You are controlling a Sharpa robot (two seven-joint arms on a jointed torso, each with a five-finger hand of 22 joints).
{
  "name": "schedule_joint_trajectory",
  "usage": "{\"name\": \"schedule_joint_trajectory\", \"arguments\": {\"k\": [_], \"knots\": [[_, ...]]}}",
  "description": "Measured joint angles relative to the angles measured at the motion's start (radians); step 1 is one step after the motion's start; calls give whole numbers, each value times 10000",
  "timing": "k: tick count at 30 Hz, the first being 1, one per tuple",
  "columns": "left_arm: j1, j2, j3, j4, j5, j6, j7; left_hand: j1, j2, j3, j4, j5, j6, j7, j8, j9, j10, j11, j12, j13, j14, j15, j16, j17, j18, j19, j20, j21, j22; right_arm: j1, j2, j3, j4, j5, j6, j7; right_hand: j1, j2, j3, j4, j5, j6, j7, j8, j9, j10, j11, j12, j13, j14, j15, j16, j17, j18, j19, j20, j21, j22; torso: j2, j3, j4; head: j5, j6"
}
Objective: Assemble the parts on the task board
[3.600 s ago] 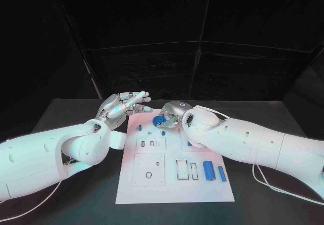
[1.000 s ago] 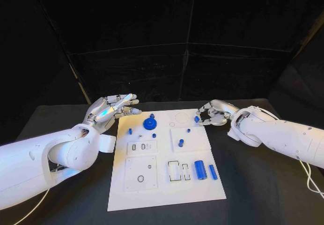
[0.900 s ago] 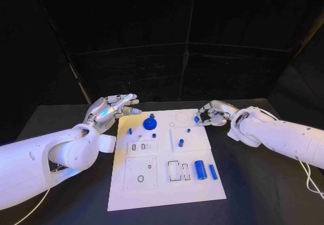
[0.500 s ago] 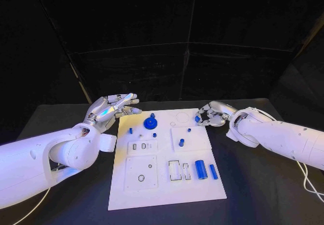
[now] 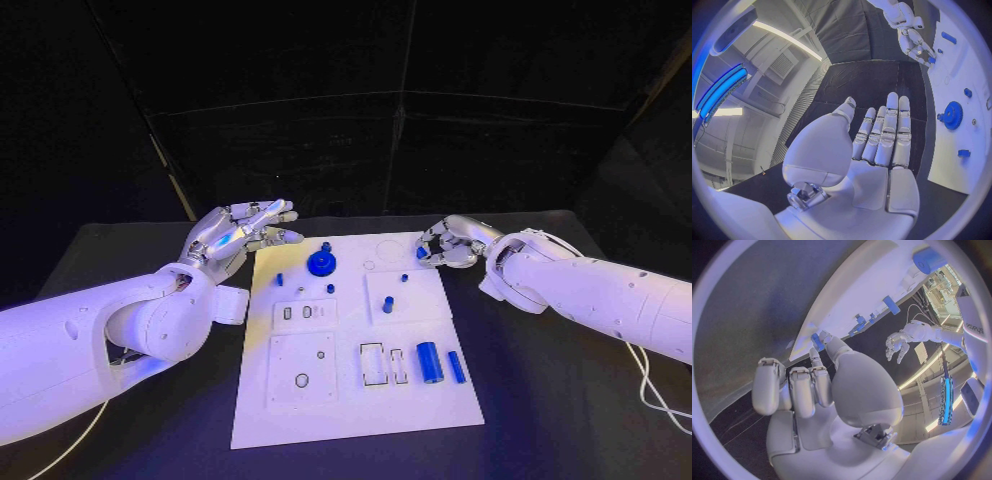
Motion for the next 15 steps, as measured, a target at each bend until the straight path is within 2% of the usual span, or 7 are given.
{"name": "schedule_joint_trajectory", "arguments": {"k": [15], "knots": [[-1,12,0,-10,0,1,-14,0,0,0,0,0,0,0,0,0,0,0,0,0,0,0,0,-2,0,0,0,0,1,-1,99,0,-106,134,-76,6,-37,37,64,-64,-257,112,-30,0,-13,0,0,46,0,0,0,0,-1,0,0,0,0,19,-3,0,-1,10,-21]]}}
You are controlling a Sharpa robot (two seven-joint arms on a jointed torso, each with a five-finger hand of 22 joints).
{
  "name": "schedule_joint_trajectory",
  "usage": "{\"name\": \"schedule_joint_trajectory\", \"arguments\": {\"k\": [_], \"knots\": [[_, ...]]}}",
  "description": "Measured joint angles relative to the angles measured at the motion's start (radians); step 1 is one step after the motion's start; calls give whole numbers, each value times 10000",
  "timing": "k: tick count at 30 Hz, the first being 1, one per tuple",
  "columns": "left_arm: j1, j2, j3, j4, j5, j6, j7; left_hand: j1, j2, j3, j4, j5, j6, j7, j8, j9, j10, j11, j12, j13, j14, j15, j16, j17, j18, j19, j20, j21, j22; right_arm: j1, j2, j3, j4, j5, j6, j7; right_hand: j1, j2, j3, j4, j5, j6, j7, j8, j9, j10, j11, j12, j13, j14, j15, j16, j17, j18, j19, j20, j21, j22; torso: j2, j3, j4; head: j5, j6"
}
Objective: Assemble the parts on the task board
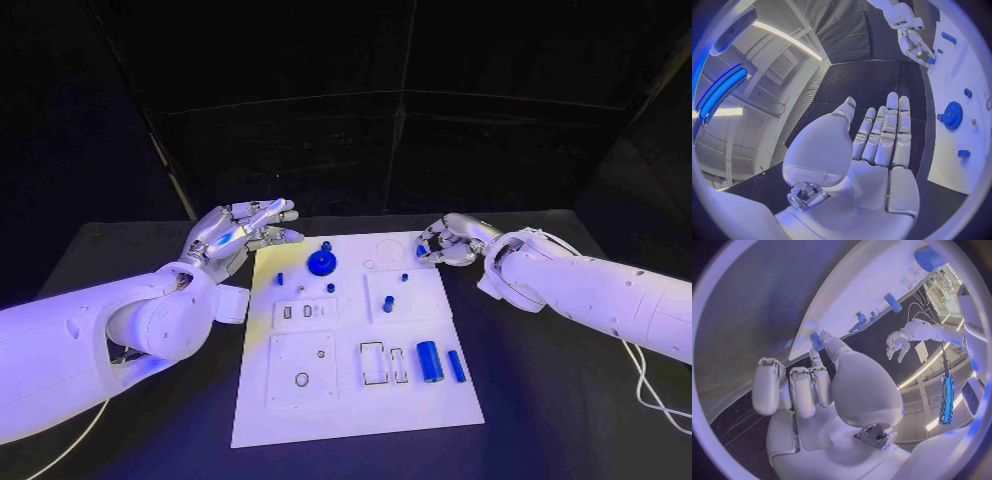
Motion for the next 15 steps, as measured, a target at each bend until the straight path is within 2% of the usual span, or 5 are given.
{"name": "schedule_joint_trajectory", "arguments": {"k": [7,10,12,15], "knots": [[0,0,0,0,0,2,-9,-17,17,0,0,0,0,0,0,0,0,0,0,0,0,0,0,0,1,28,28,0,0,0,32,1,-81,15,-4,0,-84,83,34,-33,-45,218,-38,116,0,0,0,0,0,0,0,0,0,0,0,0,0,7,0,0,-2,-10,-6],[0,1,0,1,0,2,-12,-37,36,0,0,0,0,0,0,0,0,0,0,0,0,0,0,8,0,36,36,0,1,0,44,1,-109,20,-4,-4,-105,105,81,-38,-45,438,-104,206,10,3,-3,0,0,0,0,0,-1,0,6,-6,0,22,0,0,-3,-14,-17],[0,1,0,1,0,2,-15,-36,36,0,0,0,0,0,0,0,0,0,0,0,0,0,0,8,1,36,36,0,1,0,50,1,-120,25,-3,-8,-149,148,129,-67,-58,612,-139,308,29,33,-83,23,0,2,-1,0,-1,0,39,-38,0,23,0,0,-3,-15,-25],[0,1,0,2,0,2,-18,-36,36,0,0,0,0,0,0,0,0,0,0,0,0,0,0,8,0,36,36,0,1,0,63,1,-123,30,0,-11,-188,185,167,-105,-85,939,-253,436,64,1,-186,41,0,-2,-110,0,-1,0,76,-76,0,22,0,1,-2,-7,-33]]}}
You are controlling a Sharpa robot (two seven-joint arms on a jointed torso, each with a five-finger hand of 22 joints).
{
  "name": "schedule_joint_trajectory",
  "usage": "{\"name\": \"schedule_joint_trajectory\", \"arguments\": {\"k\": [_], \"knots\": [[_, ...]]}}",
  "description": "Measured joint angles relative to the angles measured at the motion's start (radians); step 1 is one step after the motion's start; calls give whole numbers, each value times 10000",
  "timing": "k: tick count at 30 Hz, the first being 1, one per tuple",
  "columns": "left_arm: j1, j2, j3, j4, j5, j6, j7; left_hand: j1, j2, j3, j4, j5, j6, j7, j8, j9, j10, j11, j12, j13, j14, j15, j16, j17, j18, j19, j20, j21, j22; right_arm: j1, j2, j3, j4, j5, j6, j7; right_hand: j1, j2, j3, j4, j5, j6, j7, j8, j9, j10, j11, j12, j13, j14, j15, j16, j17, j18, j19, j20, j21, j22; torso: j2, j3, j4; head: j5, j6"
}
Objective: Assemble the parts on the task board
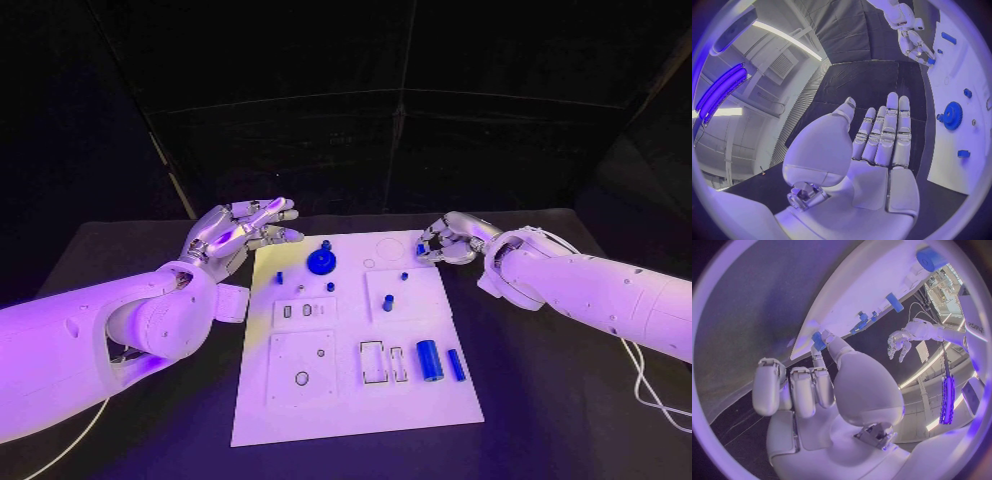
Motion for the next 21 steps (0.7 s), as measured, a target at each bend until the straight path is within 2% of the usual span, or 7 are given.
{"name": "schedule_joint_trajectory", "arguments": {"k": [4,7,13,16,19,21], "knots": [[0,0,0,5,0,0,-5,1,-1,0,0,0,0,0,0,0,0,0,0,0,0,0,0,0,0,0,0,0,0,0,11,1,0,5,5,-1,-27,24,34,19,-59,205,-122,55,6,16,-48,41,0,1,-71,0,0,-1,-19,-53,0,16,0,0,-1,7,-12],[0,-2,0,8,0,0,-7,3,-3,0,0,0,0,0,0,0,0,0,0,0,0,0,0,-1,0,0,0,0,0,0,12,0,5,6,6,-1,-65,60,34,19,-113,304,-146,50,11,17,-120,41,0,1,-71,0,0,0,16,-87,0,44,-4,0,0,12,-23],[0,-9,0,16,0,0,-12,3,-3,0,0,0,0,0,0,0,0,0,0,0,0,0,0,-1,0,0,0,0,-3,0,12,-1,27,8,-46,-16,-77,70,75,7,-115,359,-201,58,23,17,-120,41,0,18,-126,0,-1,0,51,-122,42,87,-6,0,-1,16,-16],[0,-13,0,20,0,1,-13,3,-3,0,0,0,0,0,0,0,0,0,0,0,0,0,0,-2,1,0,0,0,-8,0,-16,-1,110,17,-142,-31,-111,103,103,35,-116,388,-172,78,23,17,-120,80,0,1,-143,0,0,-1,51,-122,42,108,-6,0,0,17,-16],[0,-26,0,24,1,1,-14,3,-3,0,0,0,0,0,0,0,0,0,0,0,0,0,0,-2,1,0,0,0,-8,0,-179,-1,465,65,-294,-62,-147,120,150,24,-125,411,-187,78,24,-22,-159,80,0,1,-143,0,-1,-1,65,-136,42,148,-11,-1,-1,35,-15],[0,-38,0,25,1,1,-16,3,-3,0,0,0,0,0,0,0,0,0,0,0,0,0,0,-2,0,0,0,0,-7,0,-377,-1,892,160,-407,-98,-157,134,201,18,-148,427,-203,77,24,2,-177,80,0,1,-142,0,-1,-1,88,-159,106,199,-13,-1,-4,37,-13]]}}
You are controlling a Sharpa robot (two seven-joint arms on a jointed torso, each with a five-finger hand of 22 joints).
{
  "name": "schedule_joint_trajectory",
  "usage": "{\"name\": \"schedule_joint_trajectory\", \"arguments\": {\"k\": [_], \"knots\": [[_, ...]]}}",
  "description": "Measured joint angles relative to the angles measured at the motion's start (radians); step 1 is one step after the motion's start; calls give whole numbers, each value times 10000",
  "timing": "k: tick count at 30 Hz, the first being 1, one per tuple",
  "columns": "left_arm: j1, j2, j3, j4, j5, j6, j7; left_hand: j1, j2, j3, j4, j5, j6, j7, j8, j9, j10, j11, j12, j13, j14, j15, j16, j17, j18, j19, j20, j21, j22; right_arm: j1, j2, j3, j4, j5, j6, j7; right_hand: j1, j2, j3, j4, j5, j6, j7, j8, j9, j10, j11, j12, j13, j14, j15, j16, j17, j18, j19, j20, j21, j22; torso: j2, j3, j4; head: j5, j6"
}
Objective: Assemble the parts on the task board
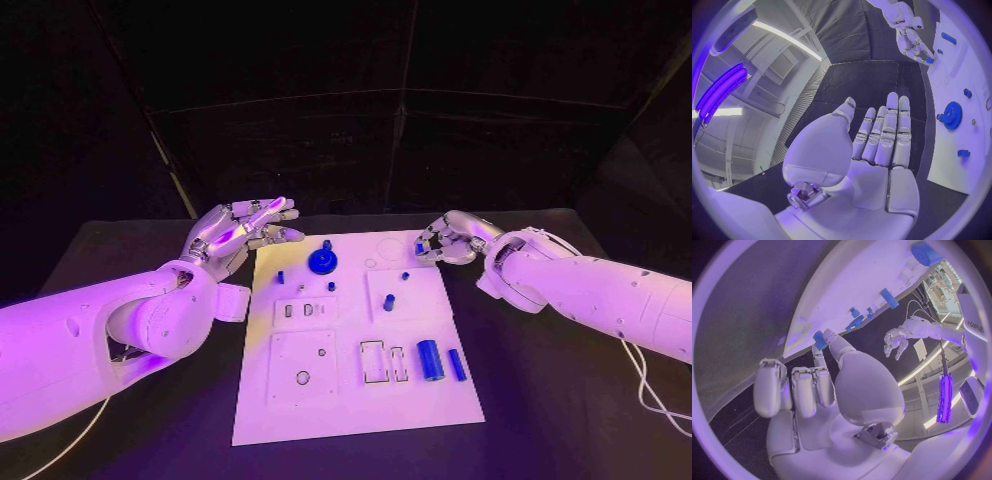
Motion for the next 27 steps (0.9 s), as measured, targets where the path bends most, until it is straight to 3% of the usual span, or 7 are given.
{"name": "schedule_joint_trajectory", "arguments": {"k": [7,12,18,22,27], "knots": [[0,-57,0,-11,6,0,-5,0,0,0,0,0,0,0,0,0,0,0,0,0,0,0,0,-1,0,0,0,0,1,16,-474,7,1831,363,-338,-354,53,73,31,2,-82,-1,0,-21,-14,15,-15,0,0,0,0,0,0,0,37,-37,5,66,-35,-32,-27,70,20],[3,-43,0,-26,17,0,-11,0,0,0,0,0,0,0,0,-1,0,0,0,0,0,0,0,-1,0,0,0,0,1,31,-282,10,2779,374,-492,-926,3,133,92,-4,-154,-3,0,-58,-21,15,-14,-1,0,37,-36,0,-1,0,37,-37,5,69,-55,-75,-47,168,16],[8,2,0,-101,38,0,-16,0,0,0,0,0,0,0,-42,0,37,-38,0,0,0,0,0,11,0,0,0,0,1,35,462,6,3163,-129,-529,-1779,3,157,103,7,-314,29,15,-88,-18,15,-14,-2,0,30,-43,0,-1,1,37,-37,5,68,-60,-92,-58,319,-34],[9,10,1,-120,48,-1,-17,0,0,0,0,0,0,0,-42,0,37,-37,0,0,0,0,0,11,0,0,0,0,2,35,855,4,3172,-599,-520,-2243,3,157,116,21,-316,55,17,-111,-12,15,-14,-2,0,1,-71,0,-1,0,37,-36,5,67,-58,-101,-55,409,-65],[10,16,1,-147,59,-3,-19,0,0,0,0,0,0,0,-42,0,37,-37,0,0,0,0,0,10,0,0,0,0,-7,32,1410,-1,3144,-1248,-488,-2814,3,156,117,21,-317,57,18,-123,-2,15,-14,-3,0,1,-71,0,-1,0,37,-36,5,67,-50,-95,-54,621,-156]]}}
